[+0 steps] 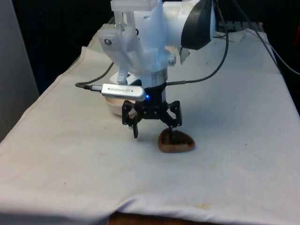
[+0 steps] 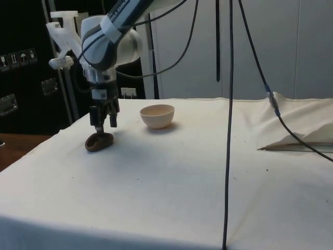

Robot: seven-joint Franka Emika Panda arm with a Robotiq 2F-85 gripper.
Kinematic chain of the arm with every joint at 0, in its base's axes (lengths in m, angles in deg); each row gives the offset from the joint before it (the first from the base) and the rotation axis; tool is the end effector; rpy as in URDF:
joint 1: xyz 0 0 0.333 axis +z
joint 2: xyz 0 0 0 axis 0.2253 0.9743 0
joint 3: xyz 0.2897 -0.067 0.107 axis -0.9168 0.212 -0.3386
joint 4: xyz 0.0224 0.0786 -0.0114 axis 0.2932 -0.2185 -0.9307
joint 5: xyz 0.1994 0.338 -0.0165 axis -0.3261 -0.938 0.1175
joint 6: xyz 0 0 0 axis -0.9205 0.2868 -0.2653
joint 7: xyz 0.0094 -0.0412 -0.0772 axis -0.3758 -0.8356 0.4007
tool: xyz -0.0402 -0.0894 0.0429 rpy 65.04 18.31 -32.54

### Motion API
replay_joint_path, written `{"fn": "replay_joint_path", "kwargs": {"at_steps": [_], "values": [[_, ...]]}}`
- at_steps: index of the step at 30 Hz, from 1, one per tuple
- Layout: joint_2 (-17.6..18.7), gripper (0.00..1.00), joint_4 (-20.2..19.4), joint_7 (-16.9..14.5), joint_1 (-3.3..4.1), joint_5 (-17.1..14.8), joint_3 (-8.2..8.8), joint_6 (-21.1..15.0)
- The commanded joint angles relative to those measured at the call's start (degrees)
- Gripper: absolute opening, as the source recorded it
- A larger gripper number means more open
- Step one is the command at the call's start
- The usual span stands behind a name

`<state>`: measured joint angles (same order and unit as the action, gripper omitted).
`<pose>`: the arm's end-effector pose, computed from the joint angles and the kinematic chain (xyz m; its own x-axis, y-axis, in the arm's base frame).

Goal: Pour the coffee beans from the cup into the bowl.

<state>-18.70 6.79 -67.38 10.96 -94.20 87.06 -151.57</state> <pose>0.7311 -0.0799 0.1734 0.9970 0.0464 0.0612 0.0484 -0.9984 -0.0308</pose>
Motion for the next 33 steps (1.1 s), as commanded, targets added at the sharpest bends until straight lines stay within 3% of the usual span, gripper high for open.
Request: {"fn": "replay_joint_path", "kwargs": {"at_steps": [1,2,15,29,30,33], "values": [[0.2,1.0,0.2,0.0,0.0,0.0,0.0,0.0],[0.7,1.0,0.7,-0.3,-0.23,-0.1,-0.11,-0.2],[2.1,0.99,1.9,-0.2,-0.06,0.0,0.23,-0.2],[2.2,0.22,2.2,-0.1,0.06,0.0,0.34,-0.2],[1.8,0.11,2.0,-0.1,0.06,0.2,0.52,-0.1],[1.9,0.03,2.1,0.2,0.4,0.2,0.69,0.1]]}}
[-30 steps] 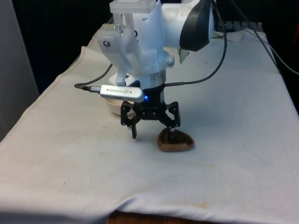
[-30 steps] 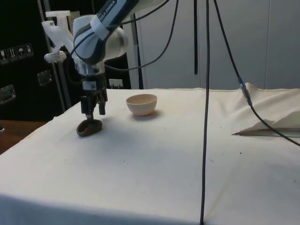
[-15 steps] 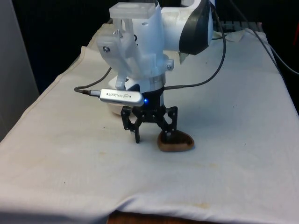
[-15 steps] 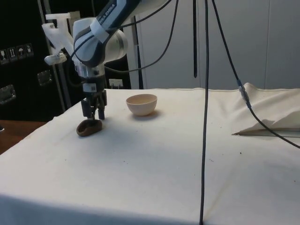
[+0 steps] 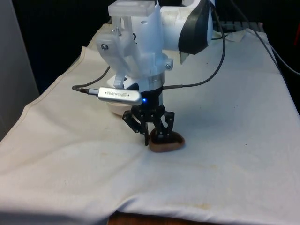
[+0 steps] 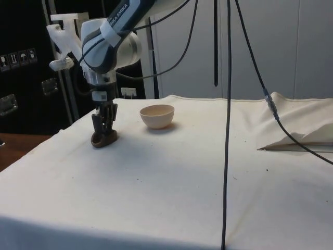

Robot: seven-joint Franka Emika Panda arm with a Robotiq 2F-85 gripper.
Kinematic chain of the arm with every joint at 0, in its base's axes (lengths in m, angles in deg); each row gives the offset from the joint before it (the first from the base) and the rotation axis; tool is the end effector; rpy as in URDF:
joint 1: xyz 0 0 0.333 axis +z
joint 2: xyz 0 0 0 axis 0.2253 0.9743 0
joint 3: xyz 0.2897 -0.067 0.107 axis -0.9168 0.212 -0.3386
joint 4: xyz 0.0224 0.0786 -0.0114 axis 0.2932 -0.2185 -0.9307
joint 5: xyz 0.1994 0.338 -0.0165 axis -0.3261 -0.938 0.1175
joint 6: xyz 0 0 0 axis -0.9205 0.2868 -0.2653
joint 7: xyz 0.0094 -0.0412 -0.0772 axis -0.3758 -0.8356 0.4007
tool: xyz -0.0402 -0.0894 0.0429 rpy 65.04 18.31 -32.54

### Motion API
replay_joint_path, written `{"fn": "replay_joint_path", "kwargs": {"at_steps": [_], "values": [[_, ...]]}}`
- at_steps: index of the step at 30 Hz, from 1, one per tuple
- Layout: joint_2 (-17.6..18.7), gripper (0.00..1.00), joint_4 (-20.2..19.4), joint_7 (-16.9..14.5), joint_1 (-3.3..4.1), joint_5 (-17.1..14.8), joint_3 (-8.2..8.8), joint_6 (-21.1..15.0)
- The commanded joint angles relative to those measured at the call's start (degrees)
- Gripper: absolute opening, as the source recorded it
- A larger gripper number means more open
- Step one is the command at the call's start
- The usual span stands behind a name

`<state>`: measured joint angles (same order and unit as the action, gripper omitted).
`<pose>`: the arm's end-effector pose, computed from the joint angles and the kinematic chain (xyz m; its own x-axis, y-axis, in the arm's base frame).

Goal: Pour the coffee beans from the cup into the bowl.

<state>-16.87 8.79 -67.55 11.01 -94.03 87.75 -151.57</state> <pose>0.7355 -0.0858 0.1656 0.9969 0.0485 0.0626 0.0497 -0.9986 -0.0165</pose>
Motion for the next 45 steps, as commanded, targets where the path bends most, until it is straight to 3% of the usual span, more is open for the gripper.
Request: {"fn": "replay_joint_path", "kwargs": {"at_steps": [1,15,16,18,24,25,26,31,33,34,45], "values": [[-0.2,0.02,0.1,0.5,0.46,0.2,0.11,0.4],[-0.8,0.01,0.1,1.1,0.92,0.2,0.4,0.7],[-0.3,0.01,0.4,0.5,0.63,0.1,0.17,0.8],[-1.1,0.01,-0.1,1.5,1.09,0.3,0.52,1.0],[-2.9,0.01,-0.2,2.4,1.49,0.6,1.09,2.5],[-2.3,0.01,0.3,1.8,1.09,0.2,0.57,2.3],[-3.2,0.01,-0.2,2.6,1.55,0.6,1.15,2.7],[-4.4,0.01,-0.2,3.2,1.78,1.0,1.66,4.1],[-4.0,0.01,0.2,2.7,1.43,0.6,1.26,4.4],[-4.6,0.01,-0.2,3.3,1.72,1.1,1.89,4.8],[-6.2,0.01,-0.1,3.2,1.66,1.7,3.78,7.7]]}}
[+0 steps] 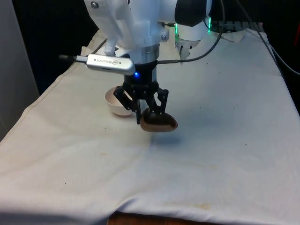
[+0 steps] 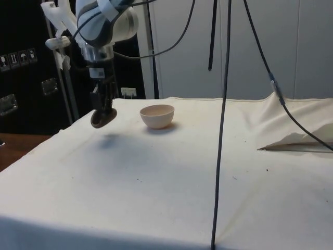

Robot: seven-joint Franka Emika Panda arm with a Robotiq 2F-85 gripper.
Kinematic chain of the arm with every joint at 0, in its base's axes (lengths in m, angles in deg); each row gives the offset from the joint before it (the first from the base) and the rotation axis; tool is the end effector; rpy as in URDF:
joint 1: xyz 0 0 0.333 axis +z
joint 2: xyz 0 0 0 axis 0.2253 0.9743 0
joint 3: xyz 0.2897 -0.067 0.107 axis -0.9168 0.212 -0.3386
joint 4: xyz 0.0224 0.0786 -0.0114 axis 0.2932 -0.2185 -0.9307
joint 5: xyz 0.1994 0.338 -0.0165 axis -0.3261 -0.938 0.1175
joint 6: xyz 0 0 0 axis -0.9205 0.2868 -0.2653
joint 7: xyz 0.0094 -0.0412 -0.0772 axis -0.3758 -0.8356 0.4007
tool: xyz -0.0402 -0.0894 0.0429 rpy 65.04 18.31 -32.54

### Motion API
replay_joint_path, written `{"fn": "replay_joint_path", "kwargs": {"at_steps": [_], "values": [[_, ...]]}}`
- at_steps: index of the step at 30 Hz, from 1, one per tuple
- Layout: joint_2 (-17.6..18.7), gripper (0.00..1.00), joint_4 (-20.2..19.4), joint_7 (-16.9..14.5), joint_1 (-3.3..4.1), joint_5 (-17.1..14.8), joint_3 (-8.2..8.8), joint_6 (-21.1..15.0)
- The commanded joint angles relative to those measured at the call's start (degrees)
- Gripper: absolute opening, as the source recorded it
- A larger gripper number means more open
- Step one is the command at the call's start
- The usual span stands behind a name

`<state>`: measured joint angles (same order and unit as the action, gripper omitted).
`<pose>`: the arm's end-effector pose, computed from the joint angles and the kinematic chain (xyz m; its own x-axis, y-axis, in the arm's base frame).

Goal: Pour the coffee beans from the cup into the bowl.

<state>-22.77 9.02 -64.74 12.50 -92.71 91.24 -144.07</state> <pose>0.7357 -0.0995 0.2348 0.9994 0.0043 0.0357 0.0035 -0.9998 0.0220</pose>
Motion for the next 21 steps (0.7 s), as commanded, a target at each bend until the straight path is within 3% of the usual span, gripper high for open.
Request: {"fn": "replay_joint_path", "kwargs": {"at_steps": [1,14,21], "values": [[-0.5,0.01,-0.3,0.4,0.23,0.4,0.46,0.5],[-2.1,0.01,-0.1,0.0,0.0,0.4,1.95,3.6],[-5.0,0.01,-2.6,0.1,0.23,1.2,3.09,4.4]]}}
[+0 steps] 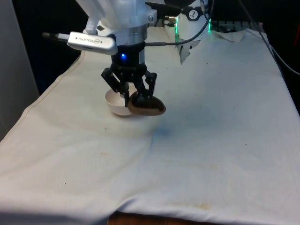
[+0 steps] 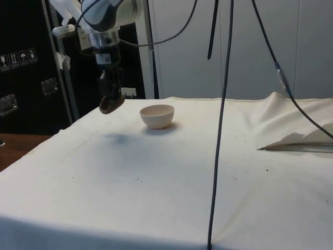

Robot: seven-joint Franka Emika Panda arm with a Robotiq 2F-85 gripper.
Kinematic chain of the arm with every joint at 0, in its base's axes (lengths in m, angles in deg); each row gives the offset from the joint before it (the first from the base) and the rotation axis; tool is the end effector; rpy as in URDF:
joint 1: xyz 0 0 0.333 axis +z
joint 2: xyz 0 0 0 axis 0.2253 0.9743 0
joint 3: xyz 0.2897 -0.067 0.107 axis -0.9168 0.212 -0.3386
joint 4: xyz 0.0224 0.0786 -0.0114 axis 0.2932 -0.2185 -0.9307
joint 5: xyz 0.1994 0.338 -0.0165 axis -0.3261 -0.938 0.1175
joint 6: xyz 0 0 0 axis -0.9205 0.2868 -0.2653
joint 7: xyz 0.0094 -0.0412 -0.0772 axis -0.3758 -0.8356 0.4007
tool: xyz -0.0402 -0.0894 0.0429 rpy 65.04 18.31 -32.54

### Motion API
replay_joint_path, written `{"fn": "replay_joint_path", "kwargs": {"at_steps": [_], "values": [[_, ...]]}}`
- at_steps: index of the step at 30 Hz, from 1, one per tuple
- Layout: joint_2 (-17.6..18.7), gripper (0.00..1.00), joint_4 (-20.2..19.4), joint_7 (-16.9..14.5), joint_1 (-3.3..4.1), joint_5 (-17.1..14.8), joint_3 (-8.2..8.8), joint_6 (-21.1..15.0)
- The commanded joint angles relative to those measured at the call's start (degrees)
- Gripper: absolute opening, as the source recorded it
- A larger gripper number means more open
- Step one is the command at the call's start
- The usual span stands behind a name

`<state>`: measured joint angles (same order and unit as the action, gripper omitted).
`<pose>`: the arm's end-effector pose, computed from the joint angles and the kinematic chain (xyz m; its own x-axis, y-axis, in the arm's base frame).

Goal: Pour the coffee beans from the cup into the bowl.

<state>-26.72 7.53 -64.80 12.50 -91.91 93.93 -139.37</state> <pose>0.7224 -0.1259 0.2695 0.9997 -0.0257 -0.0038 -0.0255 -0.9986 0.0467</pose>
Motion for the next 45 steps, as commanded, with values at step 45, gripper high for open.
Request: {"fn": "replay_joint_path", "kwargs": {"at_steps": [45], "values": [[-15.5,0.01,-22.5,-1.5,0.4,7.3,3.61,-10.0]]}}
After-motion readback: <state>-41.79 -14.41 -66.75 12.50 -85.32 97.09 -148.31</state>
